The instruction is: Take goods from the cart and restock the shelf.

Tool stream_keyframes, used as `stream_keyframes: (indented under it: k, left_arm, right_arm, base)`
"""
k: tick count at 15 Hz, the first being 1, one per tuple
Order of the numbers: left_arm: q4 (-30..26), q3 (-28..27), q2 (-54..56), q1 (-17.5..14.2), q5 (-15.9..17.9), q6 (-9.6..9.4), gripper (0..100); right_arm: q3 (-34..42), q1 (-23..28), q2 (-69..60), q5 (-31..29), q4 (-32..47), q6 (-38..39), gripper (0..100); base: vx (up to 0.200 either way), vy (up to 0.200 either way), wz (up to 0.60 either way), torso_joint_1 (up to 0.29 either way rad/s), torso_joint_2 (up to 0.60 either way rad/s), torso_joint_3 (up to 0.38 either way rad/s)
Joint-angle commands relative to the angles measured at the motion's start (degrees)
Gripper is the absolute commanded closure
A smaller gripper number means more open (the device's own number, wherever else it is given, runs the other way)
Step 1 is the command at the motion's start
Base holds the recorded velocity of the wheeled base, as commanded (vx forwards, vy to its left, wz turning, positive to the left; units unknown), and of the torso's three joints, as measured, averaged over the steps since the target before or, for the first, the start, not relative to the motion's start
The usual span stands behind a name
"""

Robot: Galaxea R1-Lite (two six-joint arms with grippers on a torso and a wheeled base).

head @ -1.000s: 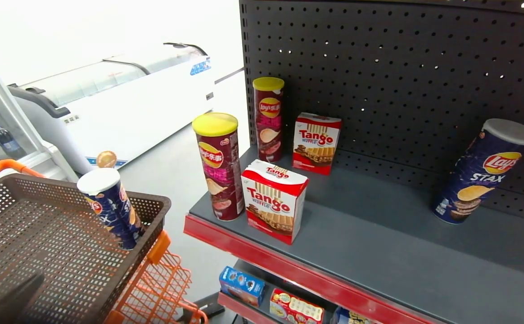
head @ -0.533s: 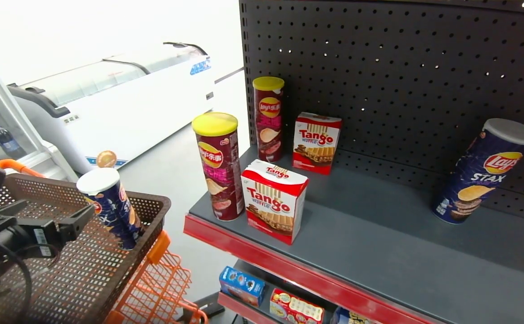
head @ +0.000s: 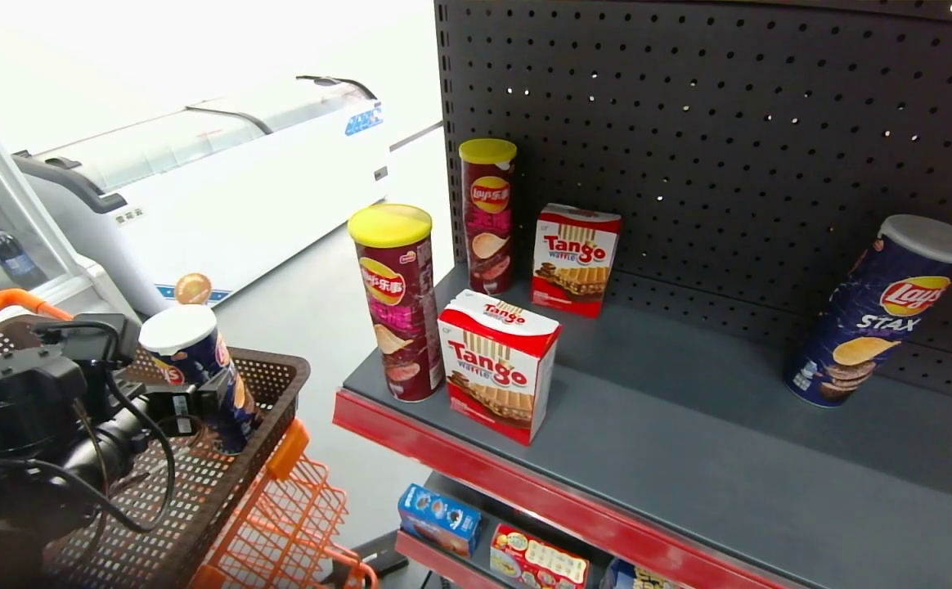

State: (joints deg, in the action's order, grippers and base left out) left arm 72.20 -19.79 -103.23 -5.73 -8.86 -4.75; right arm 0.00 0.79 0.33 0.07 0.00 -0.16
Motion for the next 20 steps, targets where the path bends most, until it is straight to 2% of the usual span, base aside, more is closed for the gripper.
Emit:
stream_keyframes:
  k: [1, 5, 8, 9, 15, 20]
  left_arm:
    - [1.3, -2.0, -6.4, -0.1, -0.2, 0.10, 0]
    - [4.5, -4.5, -10.8, 0.0, -0.1, 0.18, 0]
    - [5.1, -5.9, -12.6, -0.1, -0.1, 1.77, 0]
    - [5.3, -7.2, -13.7, -0.1, -0.1, 3.35, 100]
    - [5.9, -11.2, -13.5, 0.5, -1.2, 3.26, 100]
    - [1.2, -10.4, -1.3, 4.3, 1.5, 2.73, 100]
  right_arm:
    - [0.0, 0.0, 0.0, 0.0, 0.0, 0.0, 0]
    - [0.0, 0.0, 0.0, 0.0, 0.0, 0.0, 0]
    - [0.0, 0.0, 0.0, 0.0, 0.0, 0.0, 0]
    - [0.0, 0.0, 0.0, 0.0, 0.0, 0.0, 0]
    - [0.0, 0.0, 0.0, 0.0, 0.0, 0.0, 0]
    - [0.0, 0.0, 0.0, 0.0, 0.0, 0.0, 0]
  base:
    - [0.000, 0.000, 0.00, 0.000, 0.00, 0.000]
    - [0.000, 0.000, 0.00, 0.000, 0.00, 0.000]
    - [0.000, 0.000, 0.00, 0.000, 0.00, 0.000]
    - [0.000, 0.000, 0.00, 0.000, 0.00, 0.000]
    - [0.000, 0.000, 0.00, 0.000, 0.00, 0.000]
    - [0.000, 0.000, 0.00, 0.000, 0.00, 0.000]
